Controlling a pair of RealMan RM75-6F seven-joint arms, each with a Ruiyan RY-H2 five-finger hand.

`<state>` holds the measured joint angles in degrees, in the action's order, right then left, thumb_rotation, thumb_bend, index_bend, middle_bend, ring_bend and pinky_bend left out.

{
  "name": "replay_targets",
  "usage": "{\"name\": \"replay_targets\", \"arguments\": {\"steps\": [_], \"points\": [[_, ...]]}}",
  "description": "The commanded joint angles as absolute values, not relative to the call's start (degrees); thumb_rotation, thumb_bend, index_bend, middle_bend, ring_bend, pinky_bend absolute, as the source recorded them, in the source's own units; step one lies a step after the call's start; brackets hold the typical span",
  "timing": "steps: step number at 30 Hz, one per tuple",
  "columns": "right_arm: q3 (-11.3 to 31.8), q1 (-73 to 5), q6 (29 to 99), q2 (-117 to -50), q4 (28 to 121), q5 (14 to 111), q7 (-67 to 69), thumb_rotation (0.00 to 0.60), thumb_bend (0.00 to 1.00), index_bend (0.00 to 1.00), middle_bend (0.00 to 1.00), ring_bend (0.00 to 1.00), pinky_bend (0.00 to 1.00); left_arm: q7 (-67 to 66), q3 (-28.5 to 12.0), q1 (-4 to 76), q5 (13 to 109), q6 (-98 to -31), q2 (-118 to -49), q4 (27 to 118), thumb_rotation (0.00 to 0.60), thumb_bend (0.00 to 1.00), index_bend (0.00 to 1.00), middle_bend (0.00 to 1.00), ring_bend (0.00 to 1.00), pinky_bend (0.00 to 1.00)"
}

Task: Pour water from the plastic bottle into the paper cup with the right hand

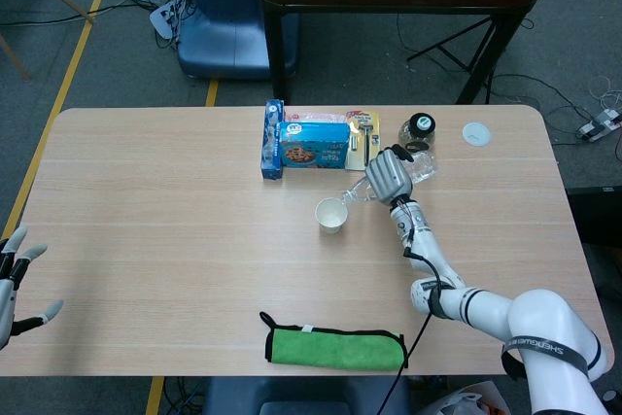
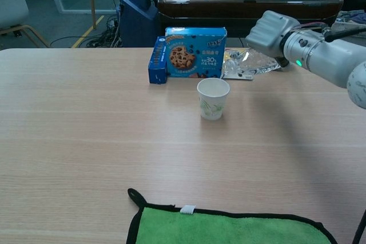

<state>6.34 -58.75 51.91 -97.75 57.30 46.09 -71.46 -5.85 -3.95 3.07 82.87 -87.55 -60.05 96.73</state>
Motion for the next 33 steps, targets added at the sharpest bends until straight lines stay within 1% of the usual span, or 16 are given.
{"name": "replay_targets", "arguments": {"steps": [1,27,33], "points": [[6.3,-58.9,51.9,-97.9,57.1,46.0,-71.6,0.6,0.04,0.62,0.65,0.58,0.59,-5.8,-4.0,3.1,82.8,-87.5,-60.0,96.7,0.6,0.12,0.22,0.03,0.06,0.31],[5.6,-59.4,52.3,-98.6,56.5,46.6,-73.9,0.6,0.04,0.62,0.65,0.58,0.59,-5.6,-4.1,2.8,82.8,-88.0,-59.5,97.3,0.6,0.12,0.22,0.03,0.06,0.31],[5.9,-59.1,52.3,-98.9,56.4,46.5,-73.0,0.6,0.04,0.62,0.65,0.58,0.59,-5.6,-4.1,2.8,82.8,-88.0,-59.4,97.3,0.6,0.12,0.22,0.03,0.06,0.31]]}}
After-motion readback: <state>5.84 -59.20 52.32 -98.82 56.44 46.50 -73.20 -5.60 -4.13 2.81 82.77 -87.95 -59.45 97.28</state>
